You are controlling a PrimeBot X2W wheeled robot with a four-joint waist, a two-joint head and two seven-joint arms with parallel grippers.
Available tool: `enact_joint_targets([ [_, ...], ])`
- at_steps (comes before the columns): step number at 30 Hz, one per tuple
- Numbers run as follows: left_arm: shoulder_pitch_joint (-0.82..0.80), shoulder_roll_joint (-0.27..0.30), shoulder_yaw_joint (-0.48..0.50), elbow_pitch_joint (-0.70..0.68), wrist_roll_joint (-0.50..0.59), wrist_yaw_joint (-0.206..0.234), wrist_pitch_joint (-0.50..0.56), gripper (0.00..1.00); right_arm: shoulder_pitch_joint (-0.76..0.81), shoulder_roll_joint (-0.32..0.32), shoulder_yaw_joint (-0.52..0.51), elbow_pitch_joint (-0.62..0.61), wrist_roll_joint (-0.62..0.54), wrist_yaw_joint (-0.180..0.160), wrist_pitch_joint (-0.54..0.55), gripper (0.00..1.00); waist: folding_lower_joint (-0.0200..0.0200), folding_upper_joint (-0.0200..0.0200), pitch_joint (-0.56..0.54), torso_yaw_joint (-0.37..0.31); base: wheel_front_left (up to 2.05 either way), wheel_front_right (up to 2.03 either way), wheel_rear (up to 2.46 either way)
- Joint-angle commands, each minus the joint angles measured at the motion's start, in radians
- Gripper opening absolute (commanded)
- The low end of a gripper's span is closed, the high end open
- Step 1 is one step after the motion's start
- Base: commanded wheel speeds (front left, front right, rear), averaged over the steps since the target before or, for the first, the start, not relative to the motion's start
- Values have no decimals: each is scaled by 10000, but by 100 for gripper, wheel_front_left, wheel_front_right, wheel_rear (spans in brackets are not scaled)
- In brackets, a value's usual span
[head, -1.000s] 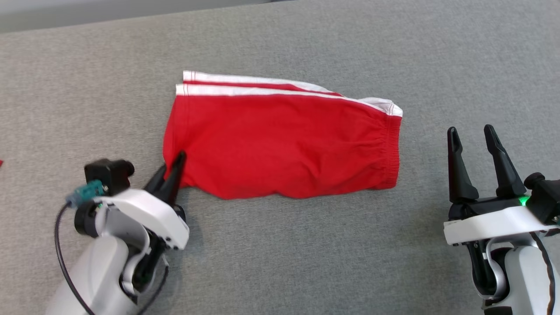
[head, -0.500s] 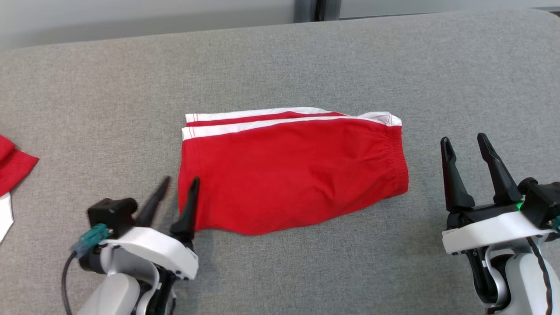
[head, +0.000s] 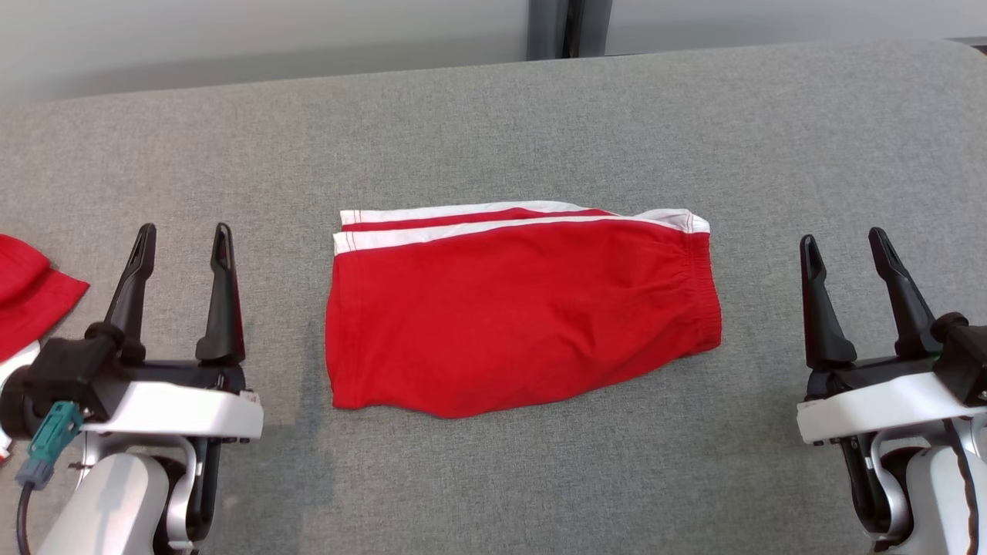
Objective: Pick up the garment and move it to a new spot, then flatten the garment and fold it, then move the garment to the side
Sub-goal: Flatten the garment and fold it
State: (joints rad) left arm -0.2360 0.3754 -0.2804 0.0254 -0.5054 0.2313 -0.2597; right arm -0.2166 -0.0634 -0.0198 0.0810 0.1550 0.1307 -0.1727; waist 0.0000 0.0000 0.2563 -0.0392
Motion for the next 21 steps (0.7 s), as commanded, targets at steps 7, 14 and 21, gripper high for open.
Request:
enact_joint_targets([
  [7,638,50,205,-332,355,-16,-44,100,373,41,-215,31,-60,1,114,100,0,0,-233,70,0,0,0],
  [14,855,81,46,-369,456,44,24,100,432,70,-192,40,-57,1,224,100,0,0,-405,129,0,0,0],
  [21,820,76,-49,-389,497,115,86,100,368,89,-258,129,97,1,323,100,0,0,-453,180,0,0,0],
])
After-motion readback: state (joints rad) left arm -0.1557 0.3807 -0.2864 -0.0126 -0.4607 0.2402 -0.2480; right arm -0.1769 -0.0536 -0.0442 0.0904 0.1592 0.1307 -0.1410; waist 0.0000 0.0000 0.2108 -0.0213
